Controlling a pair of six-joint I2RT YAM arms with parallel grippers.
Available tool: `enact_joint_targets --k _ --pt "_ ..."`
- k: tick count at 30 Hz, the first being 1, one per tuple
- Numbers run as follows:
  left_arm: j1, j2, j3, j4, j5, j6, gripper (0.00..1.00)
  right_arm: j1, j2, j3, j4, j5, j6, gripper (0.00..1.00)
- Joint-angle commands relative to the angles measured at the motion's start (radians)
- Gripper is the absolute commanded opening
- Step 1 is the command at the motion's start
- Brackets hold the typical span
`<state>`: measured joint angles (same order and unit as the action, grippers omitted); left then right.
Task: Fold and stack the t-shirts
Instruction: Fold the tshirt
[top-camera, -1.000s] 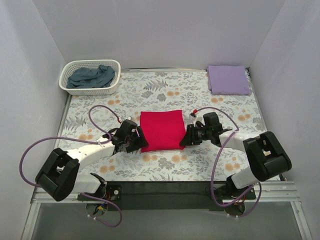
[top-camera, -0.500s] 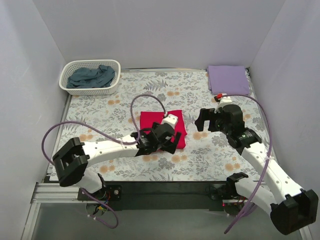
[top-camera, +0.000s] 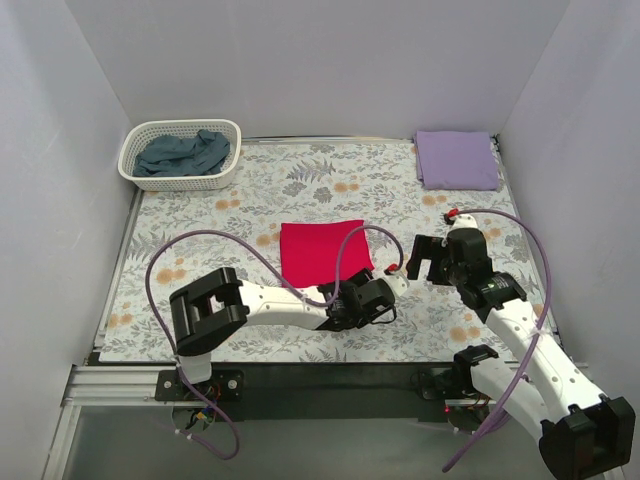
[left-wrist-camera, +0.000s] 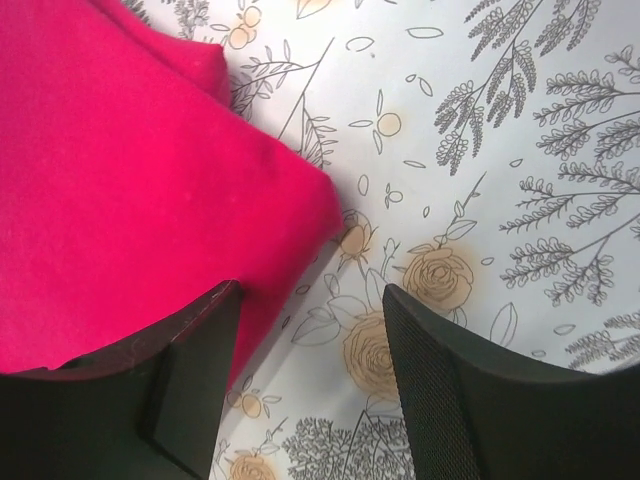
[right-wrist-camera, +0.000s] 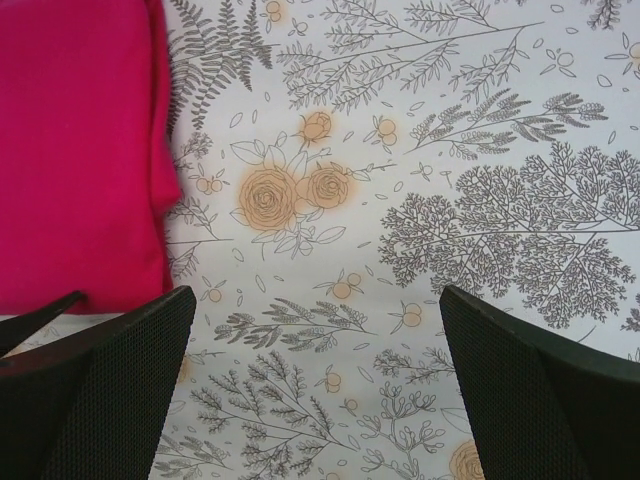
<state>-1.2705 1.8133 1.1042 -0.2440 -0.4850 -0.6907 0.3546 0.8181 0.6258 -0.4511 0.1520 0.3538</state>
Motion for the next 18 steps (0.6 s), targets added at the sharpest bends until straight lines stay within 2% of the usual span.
enact_joint_targets --k 1,5,8,9,12,14,18 --pt "-0.010 0.032 0.039 0.046 -0.049 0.079 0.55 -0.025 0.000 -0.012 0.003 -0.002 0.046 0.98" --pt "-0.012 0.063 0.028 0.084 -0.055 0.088 0.52 -0.058 0.015 -0.047 0.037 -0.072 0.074 0.98" --pt "-0.010 0.069 0.007 0.123 -0.070 0.083 0.40 -0.091 0.042 -0.083 0.087 -0.175 0.108 0.98" --pt "-0.010 0.067 -0.001 0.141 -0.075 0.076 0.30 -0.106 0.064 -0.092 0.103 -0.202 0.126 0.98" --pt "-0.010 0.063 -0.017 0.152 -0.086 0.065 0.09 -0.115 0.114 -0.127 0.192 -0.294 0.165 0.98" --pt "-0.009 0.049 -0.029 0.169 -0.084 0.051 0.00 -0.114 0.162 -0.138 0.284 -0.360 0.198 0.97" --pt "0.000 -0.018 -0.070 0.215 -0.072 0.023 0.00 -0.114 0.286 -0.103 0.397 -0.436 0.212 0.95"
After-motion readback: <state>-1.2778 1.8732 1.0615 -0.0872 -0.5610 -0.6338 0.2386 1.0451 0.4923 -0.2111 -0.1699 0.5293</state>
